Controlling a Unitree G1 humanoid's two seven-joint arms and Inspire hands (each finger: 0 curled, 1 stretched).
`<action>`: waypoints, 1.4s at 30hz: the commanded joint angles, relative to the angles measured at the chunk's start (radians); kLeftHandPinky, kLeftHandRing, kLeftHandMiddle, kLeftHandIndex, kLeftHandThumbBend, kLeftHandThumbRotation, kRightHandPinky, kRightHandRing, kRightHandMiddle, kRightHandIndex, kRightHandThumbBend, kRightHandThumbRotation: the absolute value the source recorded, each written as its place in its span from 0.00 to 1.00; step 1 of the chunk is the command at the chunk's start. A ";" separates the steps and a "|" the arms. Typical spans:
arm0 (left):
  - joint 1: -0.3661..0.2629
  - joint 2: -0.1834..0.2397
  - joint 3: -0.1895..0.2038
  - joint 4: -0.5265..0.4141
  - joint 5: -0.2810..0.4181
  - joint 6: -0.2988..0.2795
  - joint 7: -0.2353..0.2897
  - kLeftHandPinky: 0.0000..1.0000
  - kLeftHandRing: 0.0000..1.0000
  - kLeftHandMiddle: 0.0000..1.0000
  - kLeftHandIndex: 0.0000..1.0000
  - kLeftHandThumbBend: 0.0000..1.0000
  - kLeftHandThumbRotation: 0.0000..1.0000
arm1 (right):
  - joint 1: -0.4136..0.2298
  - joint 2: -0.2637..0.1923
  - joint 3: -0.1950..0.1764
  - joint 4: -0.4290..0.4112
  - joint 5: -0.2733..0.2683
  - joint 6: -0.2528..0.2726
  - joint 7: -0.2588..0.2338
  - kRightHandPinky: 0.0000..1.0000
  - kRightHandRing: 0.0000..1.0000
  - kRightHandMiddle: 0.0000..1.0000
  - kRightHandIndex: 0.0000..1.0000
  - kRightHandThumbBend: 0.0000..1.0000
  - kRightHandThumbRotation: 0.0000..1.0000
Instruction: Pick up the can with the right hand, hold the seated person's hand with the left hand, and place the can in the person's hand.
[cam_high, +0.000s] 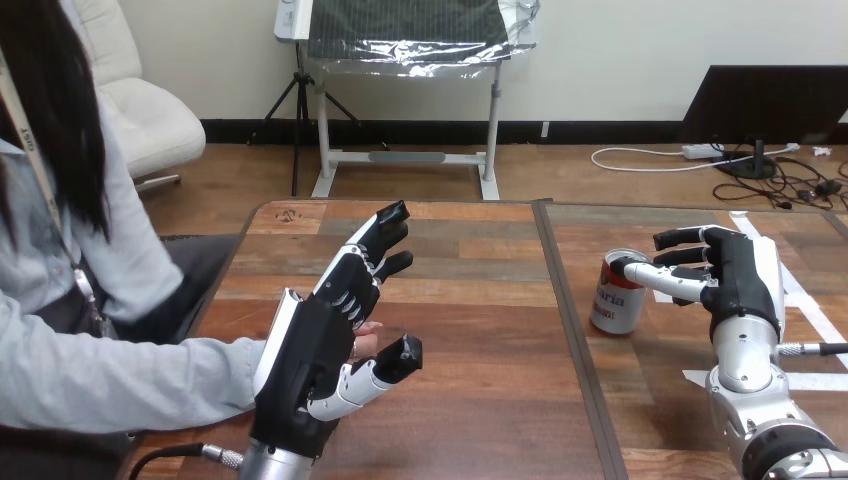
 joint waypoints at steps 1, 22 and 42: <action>-0.048 0.002 0.003 -0.022 0.011 -0.001 0.011 0.87 0.94 0.94 0.89 1.00 0.63 | -0.029 0.004 0.000 -0.051 0.004 -0.017 -0.012 0.47 0.55 0.60 0.61 0.88 0.00; -0.052 0.003 0.001 -0.021 -0.007 0.009 -0.005 0.89 0.94 0.94 0.89 1.00 0.61 | -0.027 -0.008 0.023 -0.041 -0.013 -0.009 0.018 0.67 0.72 0.74 0.77 0.93 0.02; -0.057 0.002 0.004 -0.016 -0.013 0.009 -0.011 0.89 0.94 0.94 0.89 1.00 0.61 | -0.030 -0.016 0.033 -0.038 -0.017 0.004 0.054 0.75 0.81 0.83 0.86 0.97 0.17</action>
